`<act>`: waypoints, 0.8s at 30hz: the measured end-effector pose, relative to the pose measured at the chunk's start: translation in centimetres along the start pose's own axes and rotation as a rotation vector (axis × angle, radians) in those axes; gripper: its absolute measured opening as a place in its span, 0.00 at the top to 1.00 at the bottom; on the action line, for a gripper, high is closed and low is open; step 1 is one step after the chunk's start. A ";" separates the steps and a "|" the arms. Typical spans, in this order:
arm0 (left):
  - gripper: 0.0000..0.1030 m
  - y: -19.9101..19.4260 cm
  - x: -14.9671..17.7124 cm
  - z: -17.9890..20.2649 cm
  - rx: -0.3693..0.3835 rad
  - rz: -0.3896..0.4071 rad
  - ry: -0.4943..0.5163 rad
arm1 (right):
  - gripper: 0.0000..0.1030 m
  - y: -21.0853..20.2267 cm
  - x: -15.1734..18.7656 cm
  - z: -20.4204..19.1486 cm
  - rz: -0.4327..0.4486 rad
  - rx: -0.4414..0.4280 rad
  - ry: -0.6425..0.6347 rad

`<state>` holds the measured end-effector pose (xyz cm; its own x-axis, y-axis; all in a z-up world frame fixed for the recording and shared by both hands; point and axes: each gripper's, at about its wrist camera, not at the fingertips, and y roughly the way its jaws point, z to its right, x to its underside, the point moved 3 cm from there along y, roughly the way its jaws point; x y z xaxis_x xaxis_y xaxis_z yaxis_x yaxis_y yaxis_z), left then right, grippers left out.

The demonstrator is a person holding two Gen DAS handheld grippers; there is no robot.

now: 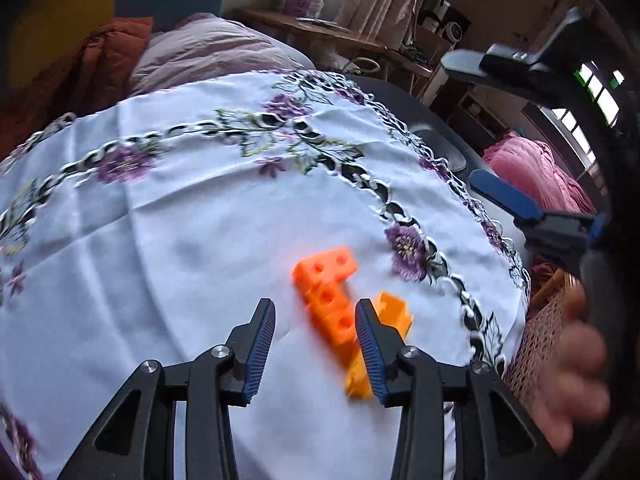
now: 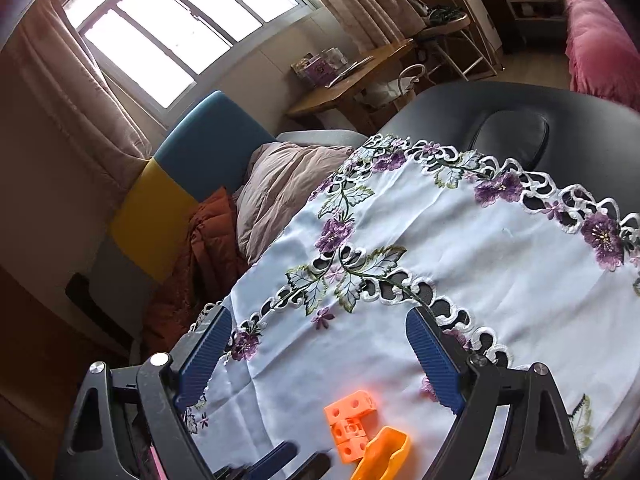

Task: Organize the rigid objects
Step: 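Grasp the orange cube stack with the left tool, then grasp the orange scoop with the right tool while the left tool lifts the cubes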

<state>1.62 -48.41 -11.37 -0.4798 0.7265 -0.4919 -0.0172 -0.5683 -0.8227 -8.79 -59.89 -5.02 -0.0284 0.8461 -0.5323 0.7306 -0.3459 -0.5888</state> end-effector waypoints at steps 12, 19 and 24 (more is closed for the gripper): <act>0.74 3.9 -0.7 0.5 -0.079 -0.031 0.047 | 0.13 0.6 0.2 -0.1 -0.026 -0.023 0.006; 0.74 -1.1 2.9 -3.3 -0.173 0.035 -0.032 | 0.13 1.5 0.6 0.1 -0.072 -0.017 0.015; 0.74 -5.7 7.2 -5.9 -0.294 0.112 -0.071 | 0.13 2.7 1.4 0.2 -0.143 0.004 0.007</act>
<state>3.42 -37.66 -11.85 -0.5246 0.6314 -0.5711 0.2882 -0.4995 -0.8170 -7.00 -59.74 -7.52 -0.1273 0.8895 -0.4389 0.7170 -0.2232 -0.6604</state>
